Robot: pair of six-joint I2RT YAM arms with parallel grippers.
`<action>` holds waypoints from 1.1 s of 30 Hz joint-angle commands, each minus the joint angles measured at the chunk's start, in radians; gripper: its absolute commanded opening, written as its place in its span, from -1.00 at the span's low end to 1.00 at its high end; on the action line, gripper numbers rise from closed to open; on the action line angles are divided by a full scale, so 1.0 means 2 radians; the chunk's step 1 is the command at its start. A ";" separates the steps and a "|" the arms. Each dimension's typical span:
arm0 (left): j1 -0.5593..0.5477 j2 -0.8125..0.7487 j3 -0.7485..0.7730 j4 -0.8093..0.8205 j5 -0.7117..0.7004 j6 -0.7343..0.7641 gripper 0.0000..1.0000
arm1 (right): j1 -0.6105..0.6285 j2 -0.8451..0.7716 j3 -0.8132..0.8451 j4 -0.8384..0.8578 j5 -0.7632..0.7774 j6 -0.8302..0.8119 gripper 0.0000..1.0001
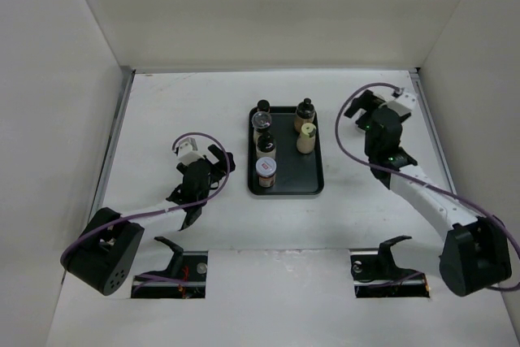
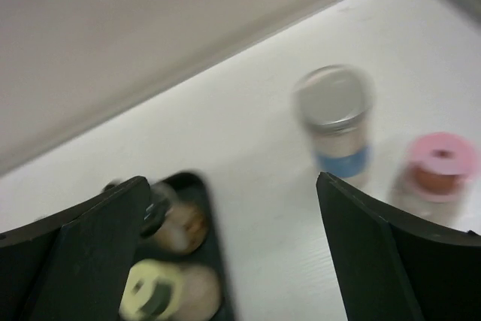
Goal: Organize the condiment bottles
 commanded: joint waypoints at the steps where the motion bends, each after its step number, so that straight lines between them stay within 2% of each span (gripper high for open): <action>1: -0.002 -0.005 0.008 0.027 0.002 0.002 1.00 | -0.059 -0.012 -0.019 -0.026 0.052 0.036 1.00; 7: -0.005 -0.001 0.008 0.028 0.007 -0.001 1.00 | -0.171 0.052 0.007 -0.036 0.041 0.023 0.97; 11: 0.000 0.008 0.009 0.030 0.008 -0.003 1.00 | -0.200 0.109 0.045 -0.049 -0.013 0.007 0.87; 19: -0.001 0.014 0.011 0.033 0.021 -0.004 1.00 | -0.203 0.176 0.076 -0.046 -0.054 0.012 0.74; 22: 0.002 0.004 0.007 0.036 0.013 -0.004 1.00 | -0.206 0.195 0.077 -0.049 -0.050 0.021 0.57; 25: 0.002 0.010 0.008 0.034 0.017 -0.004 1.00 | -0.209 0.195 0.063 -0.039 -0.043 0.031 0.16; 27: 0.002 0.001 0.004 0.038 0.018 -0.003 1.00 | -0.206 0.188 0.048 -0.032 -0.031 0.042 -0.01; 33: 0.005 0.001 0.004 0.036 0.020 -0.003 1.00 | -0.132 0.114 -0.007 -0.028 0.004 0.046 -0.06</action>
